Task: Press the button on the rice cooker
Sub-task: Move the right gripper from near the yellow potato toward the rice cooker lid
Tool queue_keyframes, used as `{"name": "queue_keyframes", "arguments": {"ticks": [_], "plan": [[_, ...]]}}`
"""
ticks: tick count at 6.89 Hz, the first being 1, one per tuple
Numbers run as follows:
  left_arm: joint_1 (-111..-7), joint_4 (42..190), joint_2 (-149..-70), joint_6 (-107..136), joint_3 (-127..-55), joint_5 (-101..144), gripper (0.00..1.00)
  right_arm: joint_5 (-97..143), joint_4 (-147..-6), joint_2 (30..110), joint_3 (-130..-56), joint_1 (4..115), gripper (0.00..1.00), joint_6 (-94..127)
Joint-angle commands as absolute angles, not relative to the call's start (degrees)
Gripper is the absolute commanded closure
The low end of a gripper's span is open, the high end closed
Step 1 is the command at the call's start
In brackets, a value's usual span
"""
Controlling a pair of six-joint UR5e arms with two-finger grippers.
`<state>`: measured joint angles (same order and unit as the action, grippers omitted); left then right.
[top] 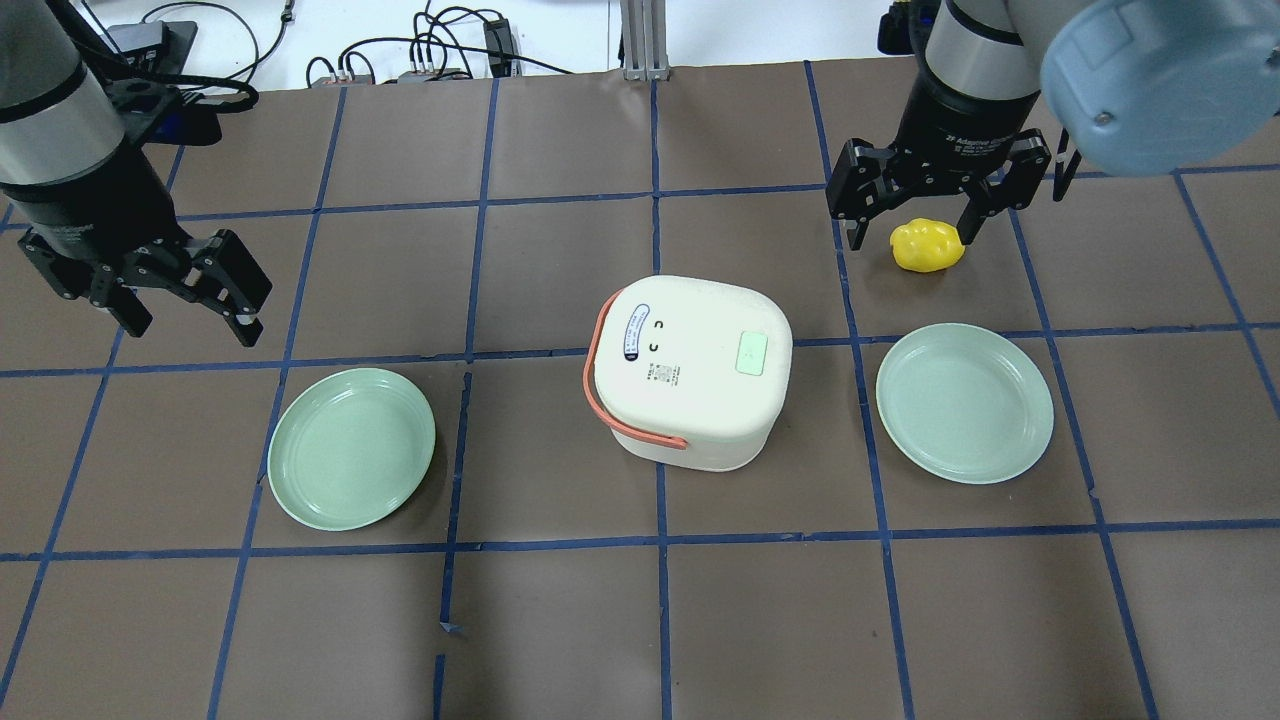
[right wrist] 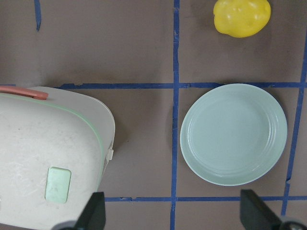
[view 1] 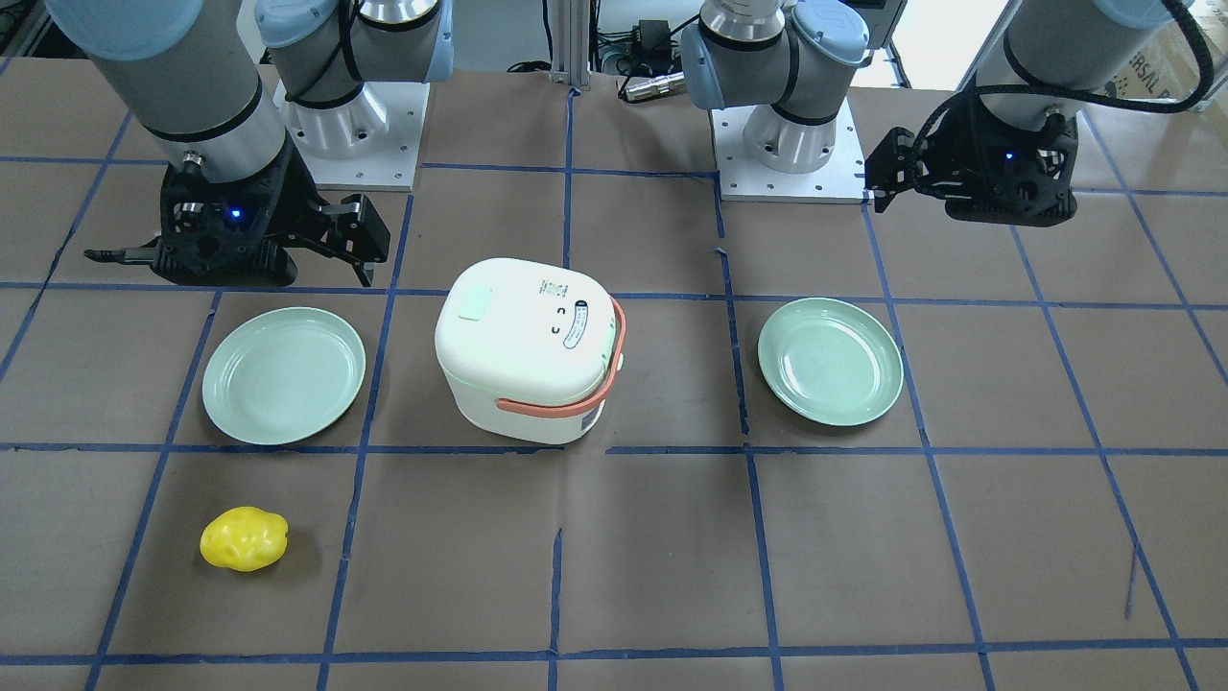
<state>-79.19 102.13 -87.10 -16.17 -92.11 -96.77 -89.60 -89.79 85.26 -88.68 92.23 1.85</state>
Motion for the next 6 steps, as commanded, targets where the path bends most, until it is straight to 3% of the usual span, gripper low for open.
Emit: {"name": "queue_keyframes", "arguments": {"ticks": [1,5,6], "plan": [[-79.2,102.1,-87.1,-16.2,-92.1,-96.8,0.0,-89.6,-89.7,85.4,-88.7,92.2,0.0,1.8],[-79.2,102.1,-87.1,-16.2,-92.1,-96.8,0.0,-85.9,-91.2,85.5,-89.1,98.9,0.0,11.0],[-79.2,102.1,-87.1,-16.2,-92.1,-96.8,0.0,-85.9,-95.3,85.6,-92.0,99.6,0.0,11.5]]}}
